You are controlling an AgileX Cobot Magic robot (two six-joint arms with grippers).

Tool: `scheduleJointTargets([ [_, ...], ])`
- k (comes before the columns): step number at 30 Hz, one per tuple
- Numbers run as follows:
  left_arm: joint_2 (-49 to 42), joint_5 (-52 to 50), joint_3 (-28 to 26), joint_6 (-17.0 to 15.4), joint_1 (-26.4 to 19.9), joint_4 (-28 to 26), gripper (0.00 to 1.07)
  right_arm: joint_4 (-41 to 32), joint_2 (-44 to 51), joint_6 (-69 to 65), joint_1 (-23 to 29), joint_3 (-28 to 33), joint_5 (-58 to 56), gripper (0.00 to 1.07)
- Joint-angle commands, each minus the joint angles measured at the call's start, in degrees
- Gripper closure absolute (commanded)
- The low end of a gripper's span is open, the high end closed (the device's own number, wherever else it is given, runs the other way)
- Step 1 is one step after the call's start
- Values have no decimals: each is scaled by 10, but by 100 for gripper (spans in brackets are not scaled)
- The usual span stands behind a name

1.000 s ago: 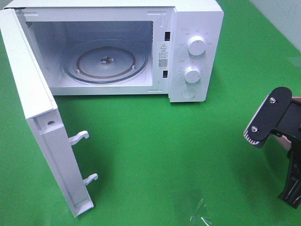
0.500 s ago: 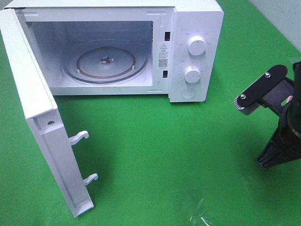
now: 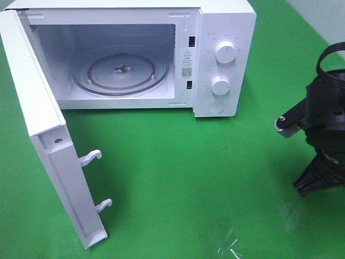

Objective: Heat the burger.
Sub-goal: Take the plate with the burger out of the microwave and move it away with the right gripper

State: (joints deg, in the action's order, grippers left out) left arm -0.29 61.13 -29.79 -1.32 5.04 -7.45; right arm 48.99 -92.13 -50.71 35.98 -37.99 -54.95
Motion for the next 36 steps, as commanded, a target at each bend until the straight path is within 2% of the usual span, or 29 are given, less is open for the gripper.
scheduleJointTargets([
  [1, -3, -1, 3, 1, -1, 1, 16, 33, -14, -17, -23, -2, -5, 102],
  [10, -3, -1, 3, 1, -1, 1, 16, 34, -41, -37, -59, -1, 32, 101],
  [25, -3, -1, 3, 1, -1, 1, 16, 45, -149, -103, -61, -1, 91, 96],
  [31, -3, -1, 3, 1, -1, 1, 16, 42, -180, -135, -61, -2, 114, 85],
  [33, -3, -1, 3, 1, -1, 1, 16, 34, -178, -132, -61, -2, 113, 73],
  [34, -3, -1, 3, 1, -1, 1, 16, 34, -178, -132, -61, -2, 113, 73],
  [35, -3, -1, 3, 1, -1, 1, 16, 29, -170, -131, -60, -2, 112, 66],
  [36, -3, -1, 3, 1, -1, 1, 16, 29, -170, -131, -60, -2, 112, 66],
])
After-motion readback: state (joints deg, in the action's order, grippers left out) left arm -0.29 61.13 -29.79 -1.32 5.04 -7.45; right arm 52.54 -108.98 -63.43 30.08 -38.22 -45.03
